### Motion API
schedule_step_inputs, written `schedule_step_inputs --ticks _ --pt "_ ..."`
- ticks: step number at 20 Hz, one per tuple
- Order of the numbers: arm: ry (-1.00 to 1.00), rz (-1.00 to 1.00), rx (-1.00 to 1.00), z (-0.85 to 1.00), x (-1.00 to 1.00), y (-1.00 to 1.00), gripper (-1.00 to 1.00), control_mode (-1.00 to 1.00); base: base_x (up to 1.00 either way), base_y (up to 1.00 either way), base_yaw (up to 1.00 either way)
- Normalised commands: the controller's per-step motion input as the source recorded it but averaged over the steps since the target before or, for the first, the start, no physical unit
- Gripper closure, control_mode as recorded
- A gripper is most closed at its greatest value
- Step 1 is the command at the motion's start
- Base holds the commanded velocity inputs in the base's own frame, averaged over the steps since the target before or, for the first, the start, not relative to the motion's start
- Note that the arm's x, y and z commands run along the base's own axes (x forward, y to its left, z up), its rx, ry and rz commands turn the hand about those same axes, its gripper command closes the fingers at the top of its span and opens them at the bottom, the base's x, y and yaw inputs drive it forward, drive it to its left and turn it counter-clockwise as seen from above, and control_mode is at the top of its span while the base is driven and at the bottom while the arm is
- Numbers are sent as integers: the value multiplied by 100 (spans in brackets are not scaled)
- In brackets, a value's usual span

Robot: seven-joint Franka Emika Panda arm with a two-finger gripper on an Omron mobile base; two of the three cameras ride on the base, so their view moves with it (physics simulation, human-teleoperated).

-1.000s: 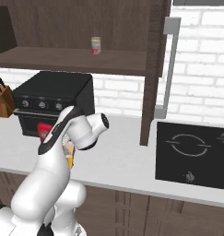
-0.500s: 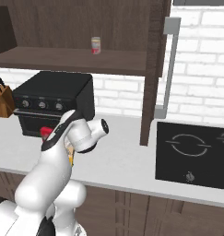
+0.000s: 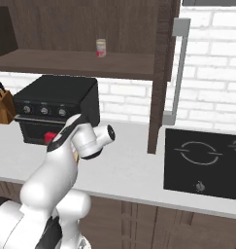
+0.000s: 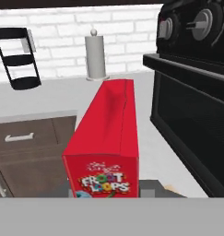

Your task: Pick the cereal and place it on the digital scale for weighing, and close the cabinet.

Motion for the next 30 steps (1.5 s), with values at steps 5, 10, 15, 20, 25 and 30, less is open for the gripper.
schedule_step_inputs --ticks 5,10,15,20,25,30 --pt "-3 0 0 -12 20 0 100 -100 0 0 0" --pt "-7 0 0 -20 12 0 100 -100 0 0 0" --pt "-8 0 0 -26 0 0 100 -100 0 0 0" --pt "-9 0 0 -24 0 0 100 -100 0 0 0" --pt "-3 0 0 -12 3 6 100 -100 0 0 0" --pt "0 0 0 0 4 12 100 -100 0 0 0"
